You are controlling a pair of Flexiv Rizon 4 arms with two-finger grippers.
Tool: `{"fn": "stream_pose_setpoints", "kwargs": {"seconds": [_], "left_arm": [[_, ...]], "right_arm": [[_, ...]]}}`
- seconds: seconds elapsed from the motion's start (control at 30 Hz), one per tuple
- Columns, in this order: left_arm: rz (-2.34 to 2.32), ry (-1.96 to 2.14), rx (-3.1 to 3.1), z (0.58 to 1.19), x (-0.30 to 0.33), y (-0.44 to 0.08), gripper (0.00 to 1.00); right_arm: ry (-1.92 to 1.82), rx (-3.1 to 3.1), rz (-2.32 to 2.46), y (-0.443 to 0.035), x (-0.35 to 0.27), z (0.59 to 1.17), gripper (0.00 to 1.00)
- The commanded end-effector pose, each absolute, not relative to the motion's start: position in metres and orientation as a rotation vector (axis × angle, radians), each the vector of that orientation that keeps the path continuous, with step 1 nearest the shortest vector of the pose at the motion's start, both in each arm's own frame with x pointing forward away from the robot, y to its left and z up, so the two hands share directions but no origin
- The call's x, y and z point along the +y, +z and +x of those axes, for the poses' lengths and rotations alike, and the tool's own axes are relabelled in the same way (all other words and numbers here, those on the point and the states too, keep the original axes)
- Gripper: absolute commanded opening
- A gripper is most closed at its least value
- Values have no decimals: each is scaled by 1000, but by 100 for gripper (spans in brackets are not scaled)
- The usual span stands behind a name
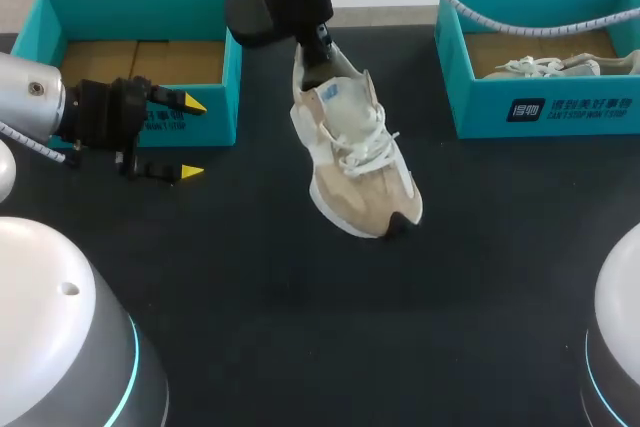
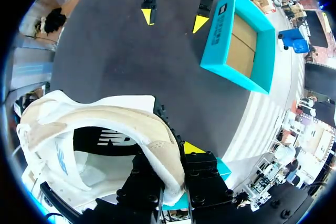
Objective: Take the shoe out of the shoebox, open the shoe tongue, remove and reinsert the insole, then place the shoe into the shoebox
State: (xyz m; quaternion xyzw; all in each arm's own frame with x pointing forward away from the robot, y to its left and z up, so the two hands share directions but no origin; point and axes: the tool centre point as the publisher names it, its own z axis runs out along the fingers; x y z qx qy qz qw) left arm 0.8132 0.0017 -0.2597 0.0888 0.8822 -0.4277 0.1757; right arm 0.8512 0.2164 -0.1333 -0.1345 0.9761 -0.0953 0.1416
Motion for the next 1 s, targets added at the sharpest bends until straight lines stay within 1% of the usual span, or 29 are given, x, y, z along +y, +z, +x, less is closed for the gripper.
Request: {"fn": "stream_pose_setpoints", "kwargs": {"seconds": [0.03, 0.2, 0.43, 0.57, 0.73, 0.83, 1.0], "left_arm": [[253, -1207, 2502, 813, 2, -259, 100], [253, -1207, 2502, 813, 2, -259, 100], [253, -1207, 2502, 813, 2, -259, 100], [253, -1207, 2502, 813, 2, -259, 100], [253, -1207, 2502, 813, 2, -259, 100], [253, -1207, 2502, 813, 2, -259, 100], [253, -1207, 2502, 813, 2, -259, 100]], "right_arm": [[-272, 2818, -389, -133, 216, 851, 0], [-202, 2801, -277, -128, 170, 873, 0], [-162, 2778, -341, -119, 101, 916, 0], [-138, 2778, -365, -125, 65, 935, 0], [-212, 2794, -377, -135, 11, 963, 0], [-211, 2787, -345, -134, -8, 974, 0], [-211, 2787, -345, -134, -8, 974, 0]]}}
